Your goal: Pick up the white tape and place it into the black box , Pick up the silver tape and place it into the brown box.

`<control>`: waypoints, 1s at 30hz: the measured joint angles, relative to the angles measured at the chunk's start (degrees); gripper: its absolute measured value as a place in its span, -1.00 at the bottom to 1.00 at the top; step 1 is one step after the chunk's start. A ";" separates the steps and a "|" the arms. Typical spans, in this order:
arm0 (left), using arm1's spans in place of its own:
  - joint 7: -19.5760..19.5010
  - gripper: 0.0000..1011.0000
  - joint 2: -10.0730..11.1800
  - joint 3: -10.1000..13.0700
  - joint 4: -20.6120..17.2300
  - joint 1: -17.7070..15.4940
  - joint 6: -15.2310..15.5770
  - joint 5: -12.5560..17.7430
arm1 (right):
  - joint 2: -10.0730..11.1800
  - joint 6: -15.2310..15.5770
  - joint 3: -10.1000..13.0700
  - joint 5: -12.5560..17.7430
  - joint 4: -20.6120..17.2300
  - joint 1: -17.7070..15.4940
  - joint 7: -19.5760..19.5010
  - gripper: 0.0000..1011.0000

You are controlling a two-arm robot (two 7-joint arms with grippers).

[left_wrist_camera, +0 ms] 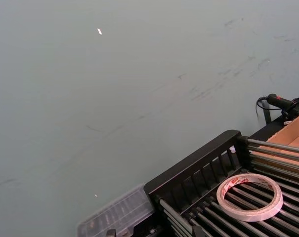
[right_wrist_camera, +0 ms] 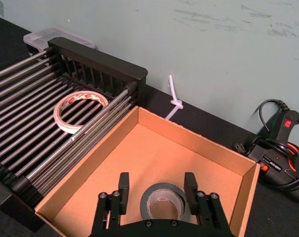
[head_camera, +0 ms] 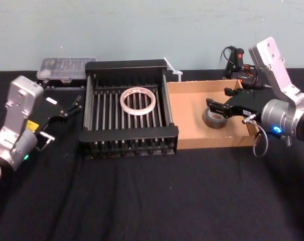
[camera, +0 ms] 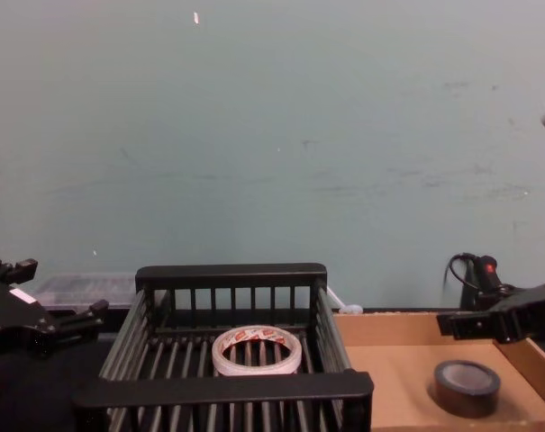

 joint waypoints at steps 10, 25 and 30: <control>0.00 0.98 0.00 0.00 0.00 0.00 0.00 0.00 | 0.00 0.00 0.00 0.03 -0.02 0.00 0.00 0.90; 0.00 0.98 0.00 0.00 0.00 0.00 0.00 0.00 | -0.29 -4.09 2.01 -1.54 -2.46 -2.63 -2.62 0.98; 0.00 0.98 0.00 0.00 0.00 0.00 0.00 0.00 | -0.75 -10.38 3.80 -4.55 -4.96 -6.36 -7.10 0.98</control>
